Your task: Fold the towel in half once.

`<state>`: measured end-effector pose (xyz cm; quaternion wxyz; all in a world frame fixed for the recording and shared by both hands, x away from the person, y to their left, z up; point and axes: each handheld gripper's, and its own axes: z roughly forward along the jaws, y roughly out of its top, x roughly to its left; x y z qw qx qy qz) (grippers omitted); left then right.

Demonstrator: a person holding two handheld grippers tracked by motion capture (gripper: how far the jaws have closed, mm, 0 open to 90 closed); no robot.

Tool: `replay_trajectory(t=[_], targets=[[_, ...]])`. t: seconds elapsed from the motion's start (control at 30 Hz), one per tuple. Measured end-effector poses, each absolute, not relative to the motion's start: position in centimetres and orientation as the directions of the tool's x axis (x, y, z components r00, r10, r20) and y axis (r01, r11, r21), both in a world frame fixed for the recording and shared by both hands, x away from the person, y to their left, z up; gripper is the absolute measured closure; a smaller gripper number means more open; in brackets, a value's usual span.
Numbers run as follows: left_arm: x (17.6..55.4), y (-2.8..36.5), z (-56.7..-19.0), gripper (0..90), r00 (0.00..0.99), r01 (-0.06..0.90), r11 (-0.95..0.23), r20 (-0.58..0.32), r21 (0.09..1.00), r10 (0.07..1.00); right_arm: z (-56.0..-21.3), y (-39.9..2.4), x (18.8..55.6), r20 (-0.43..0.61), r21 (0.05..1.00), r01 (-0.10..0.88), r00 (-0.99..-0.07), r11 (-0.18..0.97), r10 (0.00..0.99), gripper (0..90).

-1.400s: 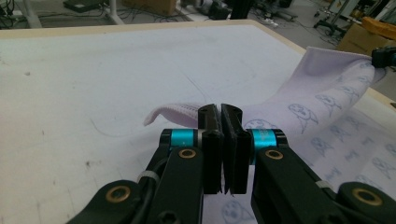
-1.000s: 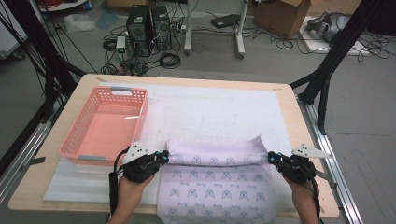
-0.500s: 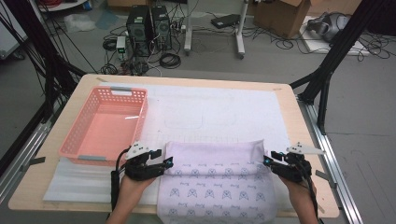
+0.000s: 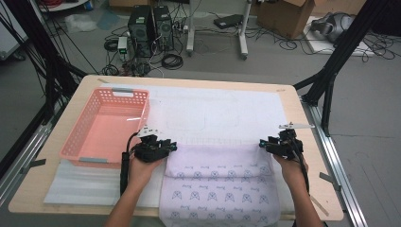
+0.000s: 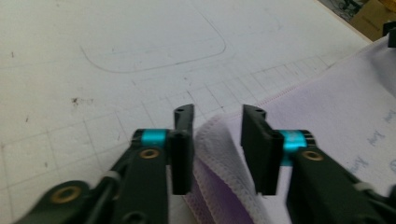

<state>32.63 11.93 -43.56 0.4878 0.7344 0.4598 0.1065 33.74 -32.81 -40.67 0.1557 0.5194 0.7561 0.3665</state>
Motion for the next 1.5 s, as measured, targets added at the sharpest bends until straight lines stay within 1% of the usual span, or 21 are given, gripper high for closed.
replay_trajectory(t=[0.03, 0.07, 0.13, 0.27, 0.4, 0.5, 0.6, 0.77, 1.2, 1.27, 1.3, 1.37, 1.4, 1.43, 1.47, 1.5], targets=[[32.6, 11.9, -43.6, 80.7, 0.568, 0.562, -0.119, -0.277, 0.819, 0.775, -40.8, -32.7, 33.8, 0.147, 0.714, 0.671, -0.424, 0.200, 0.894, 72.4], [32.5, 11.8, -43.6, 84.5, 0.574, 0.556, -0.128, -0.268, 0.821, 0.773, -40.8, -32.5, 33.8, 0.148, 0.711, 0.669, -0.443, 0.217, 0.884, 82.1], [32.2, 11.8, -43.4, 85.9, 0.584, 0.538, -0.131, -0.255, 0.833, 0.771, -40.8, -32.2, 33.5, 0.126, 0.716, 0.655, -0.464, 0.244, 0.877, 84.2], [31.0, 12.2, -42.5, 85.6, 0.596, 0.495, -0.087, -0.265, 0.865, 0.758, -40.3, -32.6, 32.3, 0.117, 0.753, 0.614, -0.479, 0.237, 0.870, 84.4], [29.3, 12.7, -41.9, 83.9, 0.624, 0.446, -0.091, -0.236, 0.891, 0.745, -39.5, -33.2, 30.1, 0.128, 0.790, 0.575, -0.494, 0.212, 0.860, 84.2], [27.9, 12.9, -41.7, 84.5, 0.642, 0.416, -0.094, -0.219, 0.904, 0.735, -38.8, -33.6, 28.2, 0.133, 0.818, 0.541, -0.508, 0.195, 0.851, 84.2], [26.5, 13.1, -41.5, 84.5, 0.660, 0.401, -0.097, -0.213, 0.911, 0.721, -38.5, -33.7, 26.7, 0.119, 0.833, 0.514, -0.528, 0.205, 0.841, 84.1], [24.6, 13.6, -41.5, 84.1, 0.677, 0.404, -0.108, -0.218, 0.908, 0.703, -38.8, -33.7, 24.1, 0.102, 0.840, 0.494, -0.553, 0.227, 0.827, 84.2], [20.7, 14.5, -43.2, 83.1, 0.712, 0.442, -0.174, -0.226, 0.880, 0.665, -40.7, -35.0, 18.8, 0.107, 0.812, 0.521, -0.577, 0.264, 0.810, 84.2], [20.3, 14.8, -43.4, 80.9, 0.712, 0.452, -0.179, -0.232, 0.874, 0.663, -40.9, -35.3, 17.9, 0.115, 0.802, 0.531, -0.586, 0.273, 0.802, 84.1], [20.2, 15.0, -43.4, 77.3, 0.708, 0.459, -0.173, -0.241, 0.871, 0.664, -41.0, -35.4, 17.4, 0.118, 0.794, 0.540, -0.589, 0.281, 0.799, 83.8], [20.1, 15.4, -43.3, 65.2, 0.696, 0.465, -0.151, -0.254, 0.872, 0.672, -41.3, -35.7, 16.7, 0.138, 0.779, 0.556, -0.602, 0.289, 0.787, 81.6], [20.2, 15.5, -43.2, 59.5, 0.687, 0.464, -0.132, -0.261, 0.876, 0.679, -41.3, -35.8, 16.5, 0.142, 0.779, 0.556, -0.606, 0.289, 0.783, 78.4], [20.4, 15.6, -43.0, 54.0, 0.681, 0.460, -0.125, -0.259, 0.879, 0.685, -41.1, -36.1, 16.2, 0.147, 0.787, 0.552, -0.600, 0.275, 0.786, 71.2], [20.7, 15.5, -42.8, 50.3, 0.673, 0.459, -0.114, -0.261, 0.881, 0.692, -40.9, -36.3, 16.3, 0.151, 0.796, 0.548, -0.589, 0.255, 0.794, 65.3], [21.3, 15.3, -42.6, 48.7, 0.664, 0.456, -0.104, -0.260, 0.884, 0.701, -40.5, -36.6, 16.5, 0.160, 0.809, 0.544, -0.569, 0.223, 0.807, 64.3]])
